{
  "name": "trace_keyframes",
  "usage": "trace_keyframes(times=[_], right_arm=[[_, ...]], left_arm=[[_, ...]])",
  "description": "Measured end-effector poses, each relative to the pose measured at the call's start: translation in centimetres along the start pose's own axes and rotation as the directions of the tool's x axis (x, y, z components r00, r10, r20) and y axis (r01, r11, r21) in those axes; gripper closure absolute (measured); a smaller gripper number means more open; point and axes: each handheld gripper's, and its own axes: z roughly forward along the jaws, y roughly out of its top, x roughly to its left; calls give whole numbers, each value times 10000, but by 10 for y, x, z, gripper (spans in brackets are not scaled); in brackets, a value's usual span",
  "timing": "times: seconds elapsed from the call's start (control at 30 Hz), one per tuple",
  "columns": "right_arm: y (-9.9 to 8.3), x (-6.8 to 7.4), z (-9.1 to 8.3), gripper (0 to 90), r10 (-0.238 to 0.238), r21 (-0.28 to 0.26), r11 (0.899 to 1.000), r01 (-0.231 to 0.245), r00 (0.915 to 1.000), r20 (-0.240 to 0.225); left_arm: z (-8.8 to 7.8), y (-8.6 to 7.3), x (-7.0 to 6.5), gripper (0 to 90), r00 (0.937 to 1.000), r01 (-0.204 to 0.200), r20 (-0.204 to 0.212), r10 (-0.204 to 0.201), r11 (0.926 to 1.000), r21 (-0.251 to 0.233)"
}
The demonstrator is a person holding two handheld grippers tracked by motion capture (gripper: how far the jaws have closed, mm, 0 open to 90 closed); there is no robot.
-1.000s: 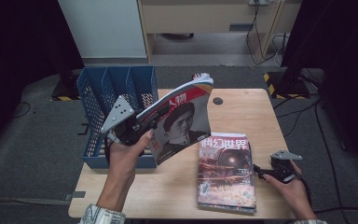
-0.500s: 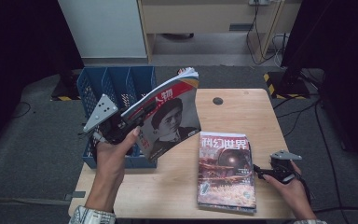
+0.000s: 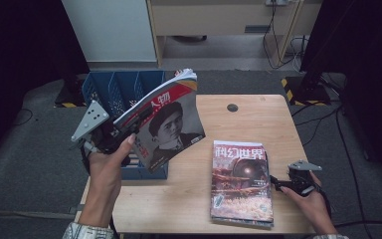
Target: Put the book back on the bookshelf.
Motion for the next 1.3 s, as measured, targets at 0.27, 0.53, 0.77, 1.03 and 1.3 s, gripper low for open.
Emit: trace_keyframes(times=[0.27,0.53,0.77,1.03,1.3], right_arm=[[0,0,0,134,1,-1,10000,-1,10000,2],[0,0,0,134,20,15,10000,-20,10000,-5],[0,0,0,134,14,13,10000,-14,10000,-3],[0,0,0,134,15,13,10000,-15,10000,-5],[0,0,0,134,17,15,10000,-17,10000,-6]], left_arm=[[-13,3,8,865,9997,-37,-241,36,10000,-37],[-27,6,17,865,9987,-56,-515,51,9999,-93],[-37,8,23,865,9973,-22,-730,11,9999,-156],[-43,9,29,865,9959,11,-905,-27,9998,-188],[-51,10,35,865,9945,9,-1050,-28,9998,-182]])
